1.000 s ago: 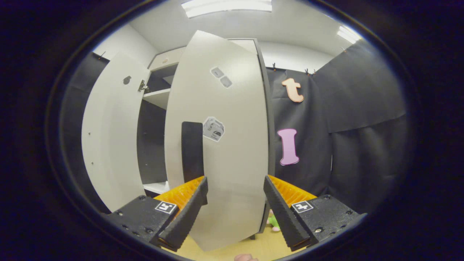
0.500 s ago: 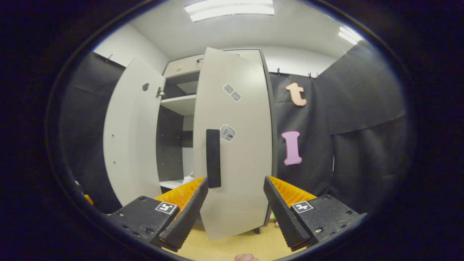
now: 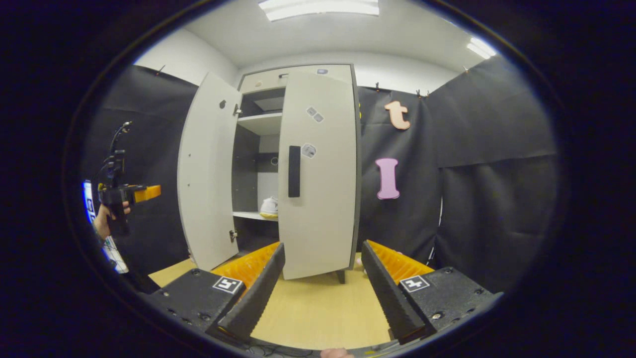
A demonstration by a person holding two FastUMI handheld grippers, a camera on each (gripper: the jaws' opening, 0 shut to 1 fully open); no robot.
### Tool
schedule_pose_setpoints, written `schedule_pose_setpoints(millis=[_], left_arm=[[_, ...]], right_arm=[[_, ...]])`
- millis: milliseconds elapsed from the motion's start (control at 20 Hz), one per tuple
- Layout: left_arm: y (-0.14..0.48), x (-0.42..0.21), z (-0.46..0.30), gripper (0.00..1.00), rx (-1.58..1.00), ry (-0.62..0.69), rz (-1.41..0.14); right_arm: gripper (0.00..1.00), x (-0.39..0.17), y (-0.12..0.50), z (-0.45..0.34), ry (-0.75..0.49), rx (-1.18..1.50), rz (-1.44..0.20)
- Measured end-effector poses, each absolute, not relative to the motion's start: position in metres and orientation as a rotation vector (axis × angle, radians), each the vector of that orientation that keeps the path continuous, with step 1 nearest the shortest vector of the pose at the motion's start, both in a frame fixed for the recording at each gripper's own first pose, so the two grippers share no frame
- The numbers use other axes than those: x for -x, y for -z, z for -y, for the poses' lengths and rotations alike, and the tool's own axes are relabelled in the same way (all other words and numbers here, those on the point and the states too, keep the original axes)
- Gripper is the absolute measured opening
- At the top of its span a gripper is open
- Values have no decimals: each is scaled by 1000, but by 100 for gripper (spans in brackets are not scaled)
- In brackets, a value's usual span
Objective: Grab one shoe with the right hand and put it into the shoe cabinet, grab the other shoe with the left hand and put it into the shoe cabinet; then close the right door with the right hand and the left door with the left hand.
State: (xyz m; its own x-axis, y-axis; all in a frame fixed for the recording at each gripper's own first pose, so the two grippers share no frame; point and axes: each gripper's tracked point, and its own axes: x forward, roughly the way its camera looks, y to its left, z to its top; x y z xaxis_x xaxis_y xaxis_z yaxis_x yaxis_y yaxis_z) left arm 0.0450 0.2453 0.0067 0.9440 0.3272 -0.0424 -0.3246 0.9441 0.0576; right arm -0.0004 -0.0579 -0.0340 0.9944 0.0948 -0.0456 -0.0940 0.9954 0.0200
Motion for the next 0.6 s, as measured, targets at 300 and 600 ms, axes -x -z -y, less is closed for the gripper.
schedule_pose_setpoints(millis=[300, 600], left_arm=[[-18, -106, -292, 96, -87, -358, -76], [-21, -119, -276, 93, -59, -278, -63]], right_arm=[[100, 10, 27, 56, -77, -17, -30], [100, 5, 32, 60, -49, -14, -43]])
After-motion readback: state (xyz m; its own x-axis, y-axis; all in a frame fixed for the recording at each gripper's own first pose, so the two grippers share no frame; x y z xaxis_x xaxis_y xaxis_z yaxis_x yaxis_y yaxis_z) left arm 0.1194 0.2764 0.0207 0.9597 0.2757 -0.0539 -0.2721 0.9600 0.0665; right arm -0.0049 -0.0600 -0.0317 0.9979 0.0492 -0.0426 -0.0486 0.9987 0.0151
